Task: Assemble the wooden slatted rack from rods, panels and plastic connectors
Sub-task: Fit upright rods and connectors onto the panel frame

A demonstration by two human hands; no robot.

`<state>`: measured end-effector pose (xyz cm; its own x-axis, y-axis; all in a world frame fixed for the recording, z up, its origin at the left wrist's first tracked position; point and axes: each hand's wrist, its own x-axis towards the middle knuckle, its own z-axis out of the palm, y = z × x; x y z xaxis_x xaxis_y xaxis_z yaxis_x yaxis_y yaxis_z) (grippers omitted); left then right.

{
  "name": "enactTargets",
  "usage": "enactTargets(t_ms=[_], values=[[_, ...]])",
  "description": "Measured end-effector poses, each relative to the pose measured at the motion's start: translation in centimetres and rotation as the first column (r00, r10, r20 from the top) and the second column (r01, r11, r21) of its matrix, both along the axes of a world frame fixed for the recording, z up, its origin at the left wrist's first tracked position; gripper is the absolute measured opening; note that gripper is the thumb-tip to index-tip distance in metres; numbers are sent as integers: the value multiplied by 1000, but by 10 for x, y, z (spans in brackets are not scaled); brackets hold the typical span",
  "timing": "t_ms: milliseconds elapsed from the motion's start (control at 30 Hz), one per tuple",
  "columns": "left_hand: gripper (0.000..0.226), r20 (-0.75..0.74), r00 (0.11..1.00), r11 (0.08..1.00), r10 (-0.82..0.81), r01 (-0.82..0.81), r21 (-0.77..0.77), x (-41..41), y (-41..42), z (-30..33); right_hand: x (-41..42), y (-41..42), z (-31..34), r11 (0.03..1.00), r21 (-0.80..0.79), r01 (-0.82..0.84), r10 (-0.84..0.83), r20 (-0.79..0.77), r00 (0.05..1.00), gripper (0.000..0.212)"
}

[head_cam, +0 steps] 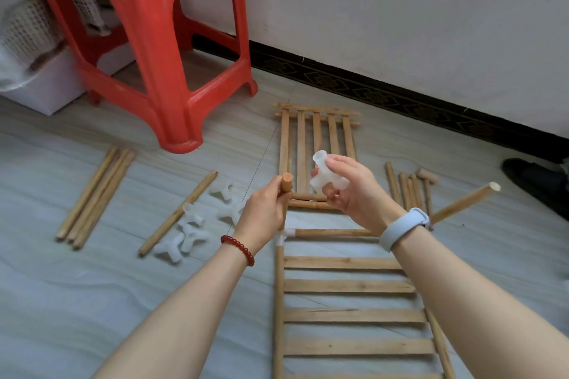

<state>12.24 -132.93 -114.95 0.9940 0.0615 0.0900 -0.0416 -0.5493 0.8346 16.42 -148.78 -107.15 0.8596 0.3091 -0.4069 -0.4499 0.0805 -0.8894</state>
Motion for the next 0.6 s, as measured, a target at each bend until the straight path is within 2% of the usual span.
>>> enactTargets(t_ms=[133, 200, 267, 400, 467, 533, 600], values=[[15, -9, 1000, 1000, 4, -4, -24, -3, -5, 3, 1, 9, 9, 991, -62, -120, 124, 64, 990, 24], [14, -27, 1000, 1000, -1, 0, -28, -3, -4, 4, 1, 13, 16, 963, -196, -186, 210, 110, 972, 22], [10, -42, 999, 999, -14, 12, -38, -3, -2, 5, 1, 17, 21, 905, -374, -201, 299, 223, 928, 24], [8, -56, 998, 999, -40, 40, -4, -3, 5, 10, -4, 25, 29, 793, -588, -163, 461, 404, 790, 33], [9, -49, 998, 998, -45, 47, 48, -4, 9, 11, -7, 30, 27, 676, -728, -115, 573, 420, 704, 42], [18, -40, 998, 995, -46, 49, 90, -6, 17, 11, -10, 38, 26, 603, -792, -95, 633, 403, 661, 48], [21, -38, 998, 994, -49, 52, 92, -9, 31, 8, -11, 48, 25, 553, -829, -84, 668, 380, 640, 41]])
